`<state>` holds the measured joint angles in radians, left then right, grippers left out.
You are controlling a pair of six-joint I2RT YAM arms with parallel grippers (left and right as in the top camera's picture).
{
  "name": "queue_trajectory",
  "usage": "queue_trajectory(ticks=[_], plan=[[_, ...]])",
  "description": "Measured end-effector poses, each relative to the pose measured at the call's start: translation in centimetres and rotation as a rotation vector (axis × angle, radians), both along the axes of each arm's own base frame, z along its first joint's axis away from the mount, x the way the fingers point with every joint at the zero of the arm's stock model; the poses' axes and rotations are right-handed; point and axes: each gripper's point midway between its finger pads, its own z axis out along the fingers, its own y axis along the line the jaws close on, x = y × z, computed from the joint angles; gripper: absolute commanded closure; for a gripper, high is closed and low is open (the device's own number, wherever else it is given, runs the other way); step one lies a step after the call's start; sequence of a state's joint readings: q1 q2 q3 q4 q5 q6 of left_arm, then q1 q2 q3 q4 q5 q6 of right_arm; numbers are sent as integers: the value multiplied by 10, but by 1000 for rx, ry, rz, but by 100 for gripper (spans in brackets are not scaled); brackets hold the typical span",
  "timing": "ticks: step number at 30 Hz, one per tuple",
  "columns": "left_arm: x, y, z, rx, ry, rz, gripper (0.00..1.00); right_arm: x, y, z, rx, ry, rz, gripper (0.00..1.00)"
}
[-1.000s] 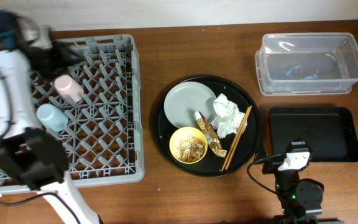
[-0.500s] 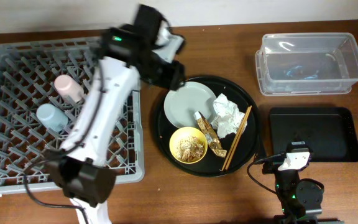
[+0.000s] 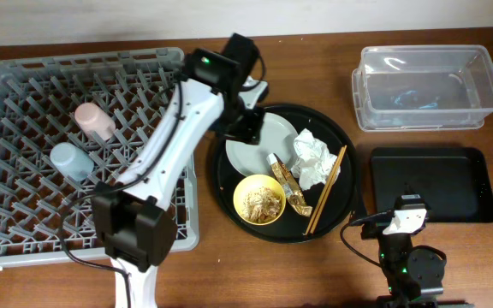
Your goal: Sort waste into correct bins and load items into the dishwasher rack
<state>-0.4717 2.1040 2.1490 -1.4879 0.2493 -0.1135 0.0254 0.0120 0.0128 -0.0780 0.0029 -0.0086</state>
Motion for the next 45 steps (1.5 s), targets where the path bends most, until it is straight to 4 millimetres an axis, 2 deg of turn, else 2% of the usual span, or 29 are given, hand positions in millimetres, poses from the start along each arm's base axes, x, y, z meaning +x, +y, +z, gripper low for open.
queue_trajectory(ticks=[2,4,6,7,8,10,13,14,18,25,31,33,35,37,39,41,45], plan=[[2,23,10,20,21,49,59,0,0,0,-1,-1,0,1],[14,61,20,46,15,138,58,0,0,0,0,-1,0,1],[21,100,25,60,21,231,51,0,0,0,-1,0,0,1],[29,130,29,64,14,308,13,0,0,0,0,0,0,1],[34,158,31,70,10,377,0,0,0,0,0,0,0,1],[38,200,33,78,12,479,0,0,0,0,0,0,0,1],[35,245,32,85,29,594,0,0,0,0,0,0,0,1],[33,268,32,89,33,650,0,0,0,0,0,-1,0,1],[29,302,32,91,36,735,0,0,0,0,0,0,0,1],[24,325,33,90,38,796,0,0,0,0,0,0,0,1],[23,330,33,90,39,807,0,0,0,2,-7,-9,0,1],[23,330,33,90,38,807,0,1,7,26,12,-108,40,1],[23,329,33,90,38,807,0,-8,32,68,91,-271,196,1],[22,329,33,90,40,807,0,-25,63,94,187,-352,405,1],[22,329,33,90,39,807,0,-45,93,100,277,-331,624,1],[22,329,33,90,40,807,0,-58,109,100,359,-279,749,1],[22,329,33,90,40,807,0,-78,112,128,435,-360,833,1]])
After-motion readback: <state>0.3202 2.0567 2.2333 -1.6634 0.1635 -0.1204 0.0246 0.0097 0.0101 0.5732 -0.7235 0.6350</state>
